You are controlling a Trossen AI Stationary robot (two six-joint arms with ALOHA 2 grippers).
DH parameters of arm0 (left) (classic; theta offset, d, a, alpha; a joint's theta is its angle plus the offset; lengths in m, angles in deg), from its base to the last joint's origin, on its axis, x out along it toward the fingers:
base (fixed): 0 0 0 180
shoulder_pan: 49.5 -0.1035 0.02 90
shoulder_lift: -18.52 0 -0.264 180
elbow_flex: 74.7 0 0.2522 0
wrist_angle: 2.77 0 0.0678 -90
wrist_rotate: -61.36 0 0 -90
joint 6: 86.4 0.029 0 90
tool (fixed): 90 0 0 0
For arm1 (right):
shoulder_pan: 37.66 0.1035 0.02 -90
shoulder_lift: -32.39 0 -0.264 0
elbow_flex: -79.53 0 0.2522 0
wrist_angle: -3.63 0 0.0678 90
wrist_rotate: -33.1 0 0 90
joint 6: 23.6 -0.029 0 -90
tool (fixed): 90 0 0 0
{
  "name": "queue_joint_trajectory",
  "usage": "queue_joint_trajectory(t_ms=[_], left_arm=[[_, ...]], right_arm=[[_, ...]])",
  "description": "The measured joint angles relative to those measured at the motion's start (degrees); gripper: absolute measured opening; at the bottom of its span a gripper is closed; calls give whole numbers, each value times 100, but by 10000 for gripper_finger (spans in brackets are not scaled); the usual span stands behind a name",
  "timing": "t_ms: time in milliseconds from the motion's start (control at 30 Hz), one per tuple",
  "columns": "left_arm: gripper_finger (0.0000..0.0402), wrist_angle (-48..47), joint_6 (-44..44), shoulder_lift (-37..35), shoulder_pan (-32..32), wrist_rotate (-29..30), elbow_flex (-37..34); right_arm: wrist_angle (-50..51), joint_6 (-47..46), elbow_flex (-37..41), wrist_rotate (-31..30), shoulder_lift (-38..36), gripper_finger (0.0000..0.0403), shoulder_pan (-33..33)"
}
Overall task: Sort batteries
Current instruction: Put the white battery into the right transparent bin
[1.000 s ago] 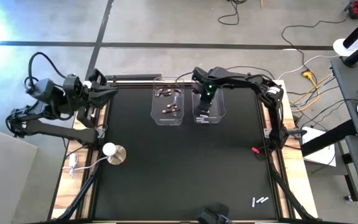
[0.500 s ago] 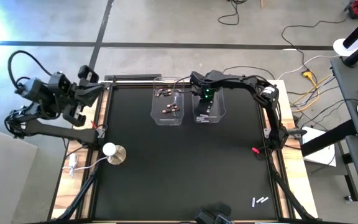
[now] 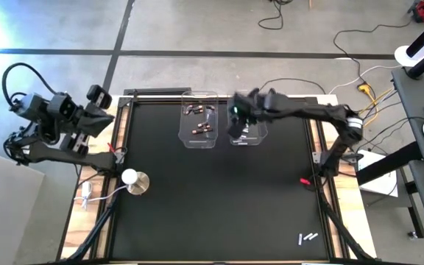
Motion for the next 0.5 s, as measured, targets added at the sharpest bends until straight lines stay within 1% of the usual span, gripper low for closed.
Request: queue_joint_trajectory(t_ms=[100,200,333,400,433,500], left_arm=[[0,-12,-2,-43,0,-537,-46],[0,-19,-61,-70,2,-981,-83],[0,-32,-119,-52,2,-1387,-96],[0,-33,-121,-25,2,-1525,-98],[0,-24,-122,-20,4,-1527,-98],[0,-27,-102,1,4,-1527,-98]], right_arm=[[253,-903,2,-333,-282,191,737],[779,-2038,12,-666,-399,191,1506],[1808,-3830,26,-707,-307,191,2501],[2235,-4784,26,-550,-171,191,3012],[2360,-5219,36,-363,-103,192,3248],[2399,-6025,100,311,60,192,3672]])
